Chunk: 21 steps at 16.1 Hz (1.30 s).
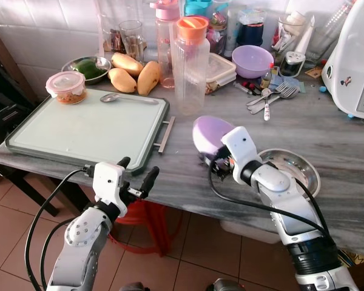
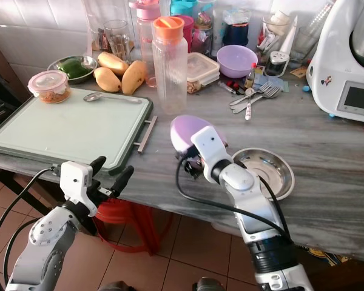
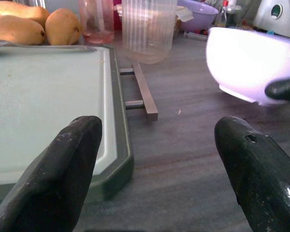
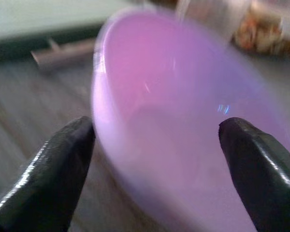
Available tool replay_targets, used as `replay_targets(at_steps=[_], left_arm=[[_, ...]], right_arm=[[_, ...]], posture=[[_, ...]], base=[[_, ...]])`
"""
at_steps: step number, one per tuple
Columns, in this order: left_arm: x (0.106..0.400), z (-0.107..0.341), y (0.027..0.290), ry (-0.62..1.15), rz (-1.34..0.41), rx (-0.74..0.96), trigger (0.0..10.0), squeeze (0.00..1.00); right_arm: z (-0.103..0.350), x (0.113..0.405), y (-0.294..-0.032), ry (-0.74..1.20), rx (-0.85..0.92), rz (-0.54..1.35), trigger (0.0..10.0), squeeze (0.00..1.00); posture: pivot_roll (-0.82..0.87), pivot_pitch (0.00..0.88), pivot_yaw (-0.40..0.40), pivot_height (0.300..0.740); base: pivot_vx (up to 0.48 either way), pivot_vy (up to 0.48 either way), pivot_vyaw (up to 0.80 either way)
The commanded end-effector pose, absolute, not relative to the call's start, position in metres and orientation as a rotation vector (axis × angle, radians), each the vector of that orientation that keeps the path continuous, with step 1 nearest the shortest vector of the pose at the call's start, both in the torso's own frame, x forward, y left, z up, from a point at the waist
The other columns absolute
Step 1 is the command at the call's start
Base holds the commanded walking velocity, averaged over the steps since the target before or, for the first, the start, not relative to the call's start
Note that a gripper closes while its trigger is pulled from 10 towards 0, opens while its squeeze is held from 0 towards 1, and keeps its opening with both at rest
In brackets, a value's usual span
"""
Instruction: Setting the table
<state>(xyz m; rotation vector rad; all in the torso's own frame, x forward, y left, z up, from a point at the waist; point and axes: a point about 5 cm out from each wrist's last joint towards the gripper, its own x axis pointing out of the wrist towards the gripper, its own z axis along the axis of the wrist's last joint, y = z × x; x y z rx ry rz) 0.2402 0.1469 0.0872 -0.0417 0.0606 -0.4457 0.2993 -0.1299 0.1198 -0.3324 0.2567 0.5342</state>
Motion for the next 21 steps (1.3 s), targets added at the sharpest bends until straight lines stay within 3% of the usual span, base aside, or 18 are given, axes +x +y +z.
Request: replay_targets(at_steps=[1,6,15,21], left_arm=[[0.242,0.085,0.145,0.077,-0.455,-0.027,10.0,0.00],[0.241,0.084,0.146,0.088,-0.458,-0.022,10.0,0.00],[0.242,0.081,0.146,0.099,-0.467,-0.016,10.0,0.00],[0.242,0.080,0.146,0.108,-0.462,-0.016,10.0,0.00]], right_arm=[[0.114,0.298,-0.131,0.289,-0.349,0.546,10.0,1.00],[0.113,0.297,-0.133,0.332,-0.345,0.549,10.0,1.00],[0.139,0.302,-0.129,0.188,-0.396,0.537,10.0,1.00],[0.134,0.298,-0.125,0.217,-0.395,0.591,10.0,1.00]], posture=[[-0.06,0.000,0.043,0.740],[-0.05,0.000,0.043,0.740],[-0.06,0.000,0.045,0.740],[-0.06,0.000,0.041,0.740]], base=[[0.000,0.000,0.00],[0.000,0.000,0.00],[0.000,0.000,0.00],[0.000,0.000,0.00]])
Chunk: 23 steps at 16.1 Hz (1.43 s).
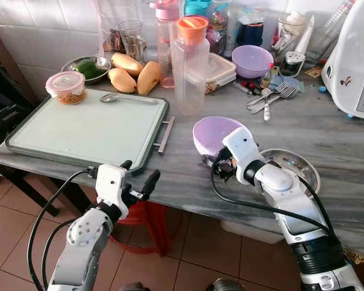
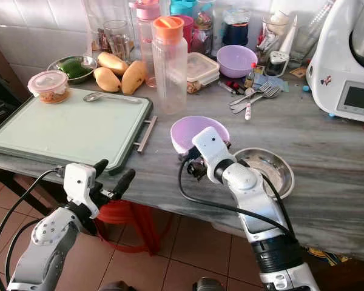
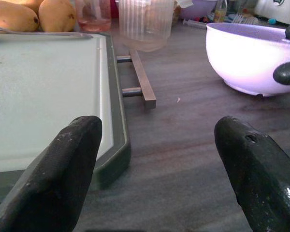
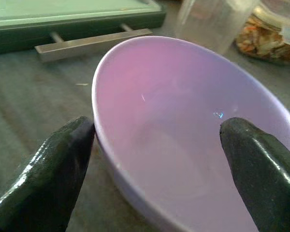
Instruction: Setting the table
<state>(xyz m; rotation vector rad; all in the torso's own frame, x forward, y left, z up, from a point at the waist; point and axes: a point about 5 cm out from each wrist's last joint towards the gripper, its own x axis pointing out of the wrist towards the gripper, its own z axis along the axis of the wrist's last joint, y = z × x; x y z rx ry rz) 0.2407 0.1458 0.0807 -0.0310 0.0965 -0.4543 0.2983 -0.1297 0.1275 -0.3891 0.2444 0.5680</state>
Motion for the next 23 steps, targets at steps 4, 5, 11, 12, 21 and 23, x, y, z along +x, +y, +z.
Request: replay_targets(at_steps=[4,5,11,12,21,23], left_arm=[[0.241,0.078,0.147,0.123,-0.469,-0.010,10.0,0.00],[0.241,0.078,0.147,0.124,-0.470,-0.011,10.0,0.00],[0.241,0.079,0.147,0.116,-0.466,-0.019,10.0,0.00],[0.241,0.081,0.147,0.104,-0.460,-0.025,10.0,0.00],[0.246,0.082,0.143,0.092,-0.469,-0.029,10.0,0.00],[0.246,0.083,0.143,0.084,-0.467,-0.029,10.0,0.00]], right_arm=[[0.134,0.292,-0.122,0.222,-0.353,0.689,10.0,1.00],[0.133,0.292,-0.125,0.238,-0.353,0.692,10.0,1.00],[0.158,0.291,-0.125,0.036,-0.320,0.629,10.0,1.00],[0.158,0.286,-0.131,0.002,-0.314,0.550,10.0,1.00],[0.160,0.260,-0.168,-0.116,-0.433,0.033,10.0,0.97],[0.152,0.251,-0.175,-0.064,-0.416,-0.050,10.0,0.93]], posture=[[-0.06,0.000,0.044,0.740],[-0.06,0.000,0.045,0.740],[-0.05,0.000,0.043,0.740],[-0.05,0.000,0.043,0.740],[-0.07,0.000,0.053,0.740],[-0.07,0.000,0.050,0.740]], base=[[0.000,0.000,0.00],[0.000,0.000,0.00],[0.000,0.000,0.00],[0.000,0.000,0.00],[0.000,0.000,0.00],[0.000,0.000,0.00]])
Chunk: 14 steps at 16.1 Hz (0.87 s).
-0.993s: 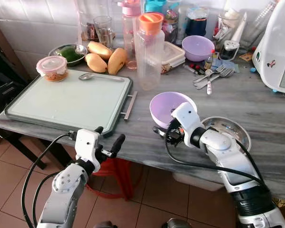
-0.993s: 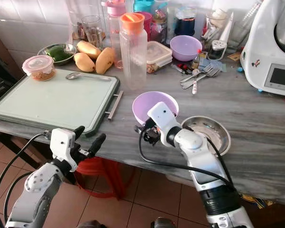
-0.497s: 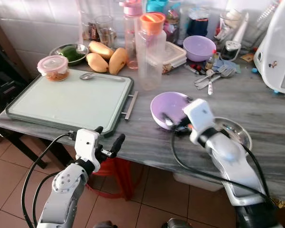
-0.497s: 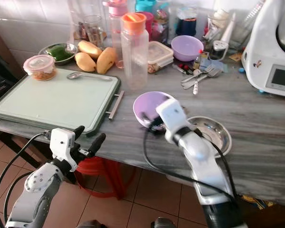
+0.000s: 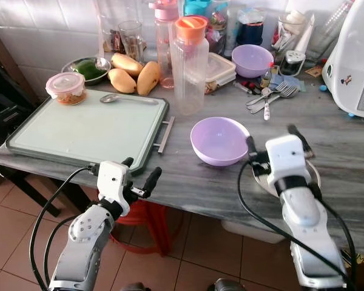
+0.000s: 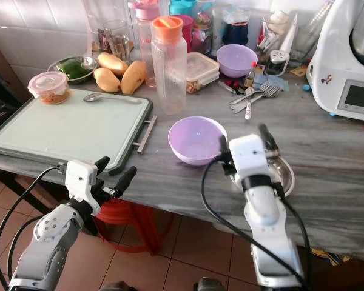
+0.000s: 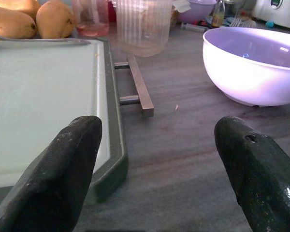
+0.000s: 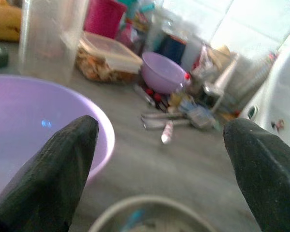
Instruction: Setting the table
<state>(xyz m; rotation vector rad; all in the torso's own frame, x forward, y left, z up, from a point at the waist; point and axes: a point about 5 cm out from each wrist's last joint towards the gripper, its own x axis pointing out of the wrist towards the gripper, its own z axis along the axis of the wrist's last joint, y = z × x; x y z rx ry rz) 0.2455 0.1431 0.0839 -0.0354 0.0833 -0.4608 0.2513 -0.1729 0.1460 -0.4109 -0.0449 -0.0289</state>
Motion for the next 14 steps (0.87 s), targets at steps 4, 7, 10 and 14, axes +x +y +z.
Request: replay_targets(at_steps=[4,7,10,14], left_arm=[[0.246,0.083,0.144,0.083,-0.466,-0.025,10.0,0.00],[0.249,0.088,0.143,0.058,-0.461,-0.028,10.0,0.00],[0.249,0.090,0.144,0.053,-0.461,-0.020,10.0,0.00],[0.246,0.089,0.146,0.062,-0.456,-0.017,10.0,0.00]], right_arm=[[0.131,0.227,-0.201,0.102,-0.305,-0.225,10.0,0.37],[0.120,0.223,-0.210,0.187,-0.216,-0.311,10.0,0.30],[0.118,0.229,-0.214,0.222,-0.160,-0.313,10.0,0.28],[0.119,0.243,-0.217,0.252,-0.148,-0.245,10.0,0.28]], posture=[[-0.08,0.000,0.054,0.740],[-0.09,0.000,0.062,0.740],[-0.09,0.000,0.061,0.740],[-0.08,0.000,0.057,0.740]], base=[[0.000,0.000,0.00],[0.000,0.000,0.00],[0.000,0.000,0.00],[0.000,0.000,0.00]])
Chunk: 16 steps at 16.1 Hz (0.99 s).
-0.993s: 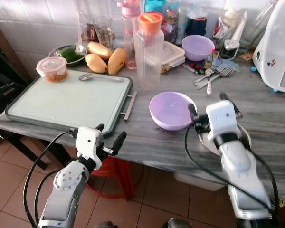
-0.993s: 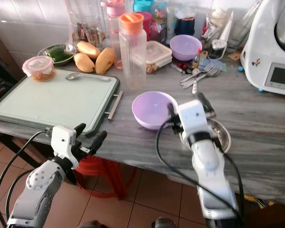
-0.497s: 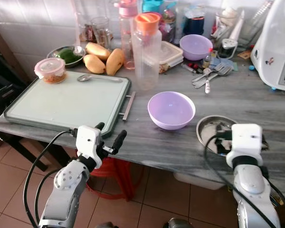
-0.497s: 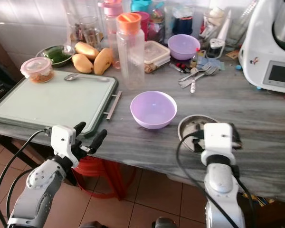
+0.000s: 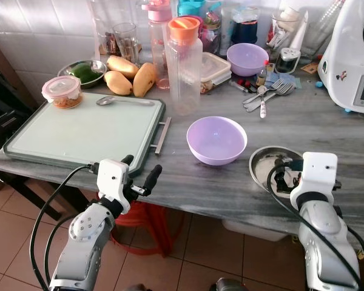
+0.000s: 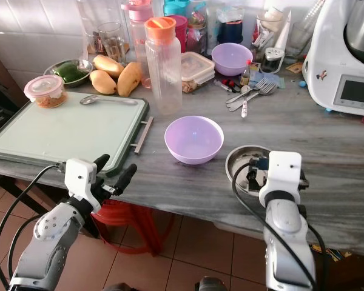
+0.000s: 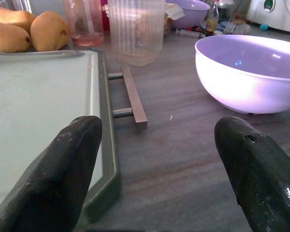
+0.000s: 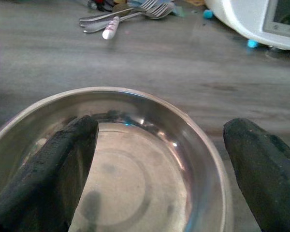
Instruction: Setting the table
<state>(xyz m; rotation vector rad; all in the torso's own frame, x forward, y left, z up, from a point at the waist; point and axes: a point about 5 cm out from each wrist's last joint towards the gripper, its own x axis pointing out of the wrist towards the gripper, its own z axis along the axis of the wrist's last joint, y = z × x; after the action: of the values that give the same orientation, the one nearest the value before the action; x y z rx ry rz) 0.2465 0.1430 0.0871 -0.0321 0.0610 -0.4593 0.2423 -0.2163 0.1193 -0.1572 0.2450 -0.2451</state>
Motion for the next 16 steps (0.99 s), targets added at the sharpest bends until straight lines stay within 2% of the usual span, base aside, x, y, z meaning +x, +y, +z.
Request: replay_targets(at_steps=[1,3,7,13,14,16], left_arm=[[0.245,0.089,0.144,0.063,-0.460,-0.018,10.0,0.00],[0.245,0.089,0.144,0.062,-0.462,-0.019,10.0,0.00],[0.246,0.087,0.148,0.083,-0.453,0.018,10.0,0.00],[0.245,0.087,0.146,0.090,-0.459,0.014,10.0,0.00],[0.245,0.086,0.146,0.092,-0.460,0.017,10.0,0.00],[0.245,0.086,0.145,0.093,-0.461,0.016,10.0,0.00]], right_arm=[[0.118,0.246,-0.219,0.277,-0.132,-0.238,10.0,0.27],[0.111,0.249,-0.219,0.340,-0.092,-0.228,10.0,0.20],[0.101,0.248,-0.217,0.413,-0.037,-0.202,10.0,0.13],[0.097,0.250,-0.197,0.468,0.032,-0.068,10.0,0.06],[0.097,0.253,-0.195,0.475,0.028,-0.040,10.0,0.00],[0.098,0.254,-0.194,0.483,0.042,-0.031,10.0,0.00]], posture=[[-0.08,0.000,0.058,0.740],[-0.08,0.000,0.057,0.740],[-0.07,0.006,0.055,0.740],[-0.07,0.003,0.052,0.740],[-0.07,0.002,0.052,0.740],[-0.07,0.000,0.051,0.740]], base=[[0.000,0.000,0.00],[0.000,0.000,0.00],[0.000,0.000,0.00],[0.000,0.000,0.00],[0.000,0.000,0.00],[0.000,0.000,0.00]])
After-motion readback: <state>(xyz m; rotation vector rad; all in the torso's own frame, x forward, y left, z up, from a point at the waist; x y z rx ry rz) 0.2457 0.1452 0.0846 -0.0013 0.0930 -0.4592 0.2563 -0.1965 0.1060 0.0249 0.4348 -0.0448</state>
